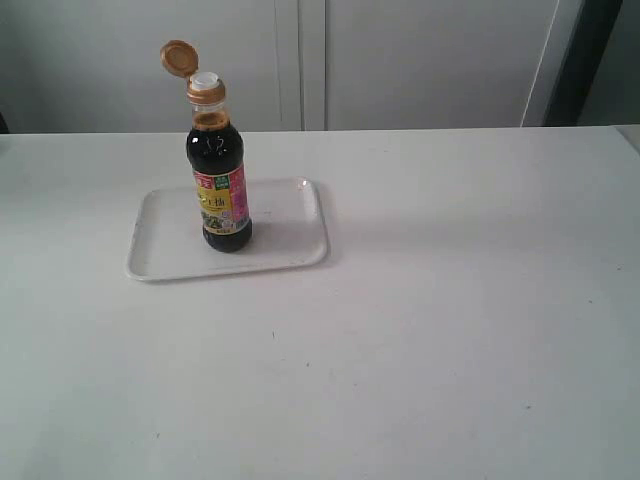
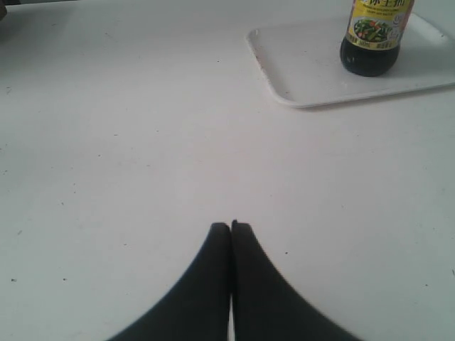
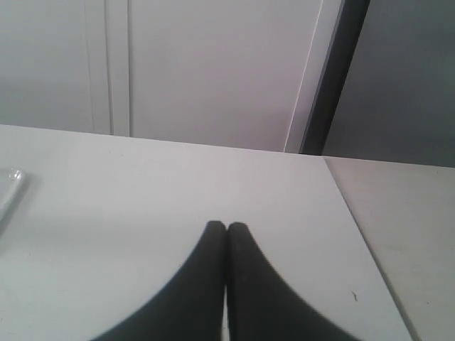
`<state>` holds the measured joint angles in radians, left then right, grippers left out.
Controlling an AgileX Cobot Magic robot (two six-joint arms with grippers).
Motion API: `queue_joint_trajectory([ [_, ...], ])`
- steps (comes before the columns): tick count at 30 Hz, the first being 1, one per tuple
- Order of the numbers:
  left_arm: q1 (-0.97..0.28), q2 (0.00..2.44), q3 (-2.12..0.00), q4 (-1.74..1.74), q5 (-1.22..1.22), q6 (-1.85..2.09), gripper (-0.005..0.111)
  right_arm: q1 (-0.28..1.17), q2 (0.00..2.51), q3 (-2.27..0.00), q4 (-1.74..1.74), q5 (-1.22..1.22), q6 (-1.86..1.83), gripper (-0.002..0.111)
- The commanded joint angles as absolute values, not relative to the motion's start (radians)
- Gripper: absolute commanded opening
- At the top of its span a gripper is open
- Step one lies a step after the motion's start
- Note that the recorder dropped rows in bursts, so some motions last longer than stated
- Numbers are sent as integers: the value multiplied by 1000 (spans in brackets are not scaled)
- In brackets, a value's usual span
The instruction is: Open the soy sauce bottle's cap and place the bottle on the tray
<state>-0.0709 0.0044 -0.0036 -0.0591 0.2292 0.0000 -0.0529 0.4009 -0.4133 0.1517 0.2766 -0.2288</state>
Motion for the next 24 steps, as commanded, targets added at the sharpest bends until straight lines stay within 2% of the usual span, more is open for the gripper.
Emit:
queue_joint_trajectory([
  [1,-70,0,0,-70,233,0,0,-58,397,-408,148,251,-227,0],
  [12,-70,0,0,-70,233,0,0,-58,397,-405,190,223,-227,0],
  [24,-70,0,0,-70,233,0,0,72,141,-193,140,221,-168,0],
])
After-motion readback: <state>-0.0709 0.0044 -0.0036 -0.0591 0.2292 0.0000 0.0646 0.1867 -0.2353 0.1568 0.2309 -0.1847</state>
